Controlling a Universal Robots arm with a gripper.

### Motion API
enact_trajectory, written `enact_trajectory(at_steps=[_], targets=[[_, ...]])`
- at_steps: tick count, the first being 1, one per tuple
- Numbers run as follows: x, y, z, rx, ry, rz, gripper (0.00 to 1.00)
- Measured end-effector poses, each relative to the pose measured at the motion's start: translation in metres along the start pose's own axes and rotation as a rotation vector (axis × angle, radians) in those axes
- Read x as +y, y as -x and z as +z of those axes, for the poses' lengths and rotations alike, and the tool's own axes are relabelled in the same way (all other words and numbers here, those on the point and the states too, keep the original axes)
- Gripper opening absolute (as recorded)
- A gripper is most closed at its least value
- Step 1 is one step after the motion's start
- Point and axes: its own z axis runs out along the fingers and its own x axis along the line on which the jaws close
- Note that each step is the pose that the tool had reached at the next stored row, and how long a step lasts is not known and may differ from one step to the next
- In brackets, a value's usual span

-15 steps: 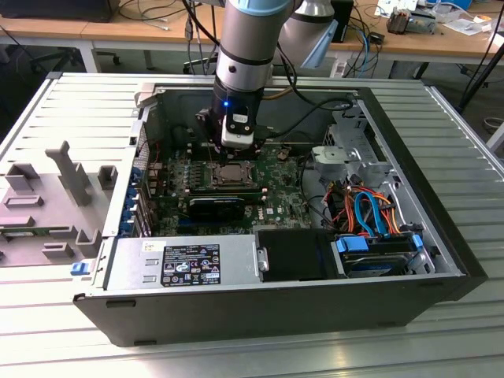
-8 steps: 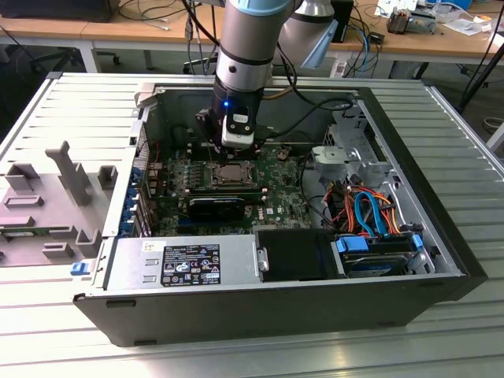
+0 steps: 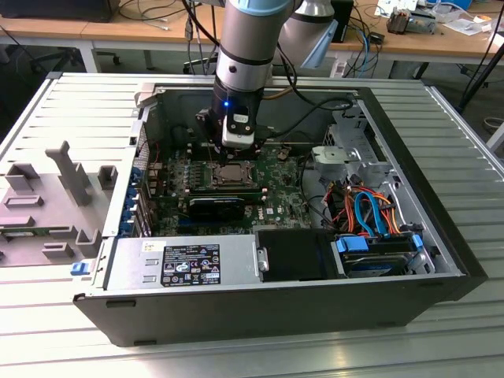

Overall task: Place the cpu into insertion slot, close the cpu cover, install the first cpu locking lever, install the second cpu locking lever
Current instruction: 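Install the first cpu locking lever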

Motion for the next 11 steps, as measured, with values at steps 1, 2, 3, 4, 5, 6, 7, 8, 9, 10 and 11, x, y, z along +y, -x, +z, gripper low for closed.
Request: enact_trajectory(at_steps=[1,2,3,4,5,6,7,8,9,10,11], targets=[[0.0,0.0,0.0,0.0,-0.0001,-0.001,0.11],[0.0,0.0,0.0,0.0,-0.0002,-0.001,0.11],[0.0,0.0,0.0,-0.0001,-0.0003,-0.002,0.11],[0.0,0.0,0.0,-0.0001,-0.0003,-0.002,0.11],[0.0,0.0,0.0,-0.0001,-0.0004,-0.003,0.11],[0.0,0.0,0.0,-0.0001,-0.0005,-0.004,0.11],[0.0,0.0,0.0,-0.0002,-0.0006,-0.004,0.11],[0.0,0.0,0.0,-0.0002,-0.0007,-0.005,0.11],[0.0,0.0,0.0,-0.0003,-0.0008,-0.006,0.11],[0.0,0.0,0.0,-0.0003,-0.001,-0.007,0.11],[0.0,0.0,0.0,-0.0003,-0.0011,-0.008,0.11]])
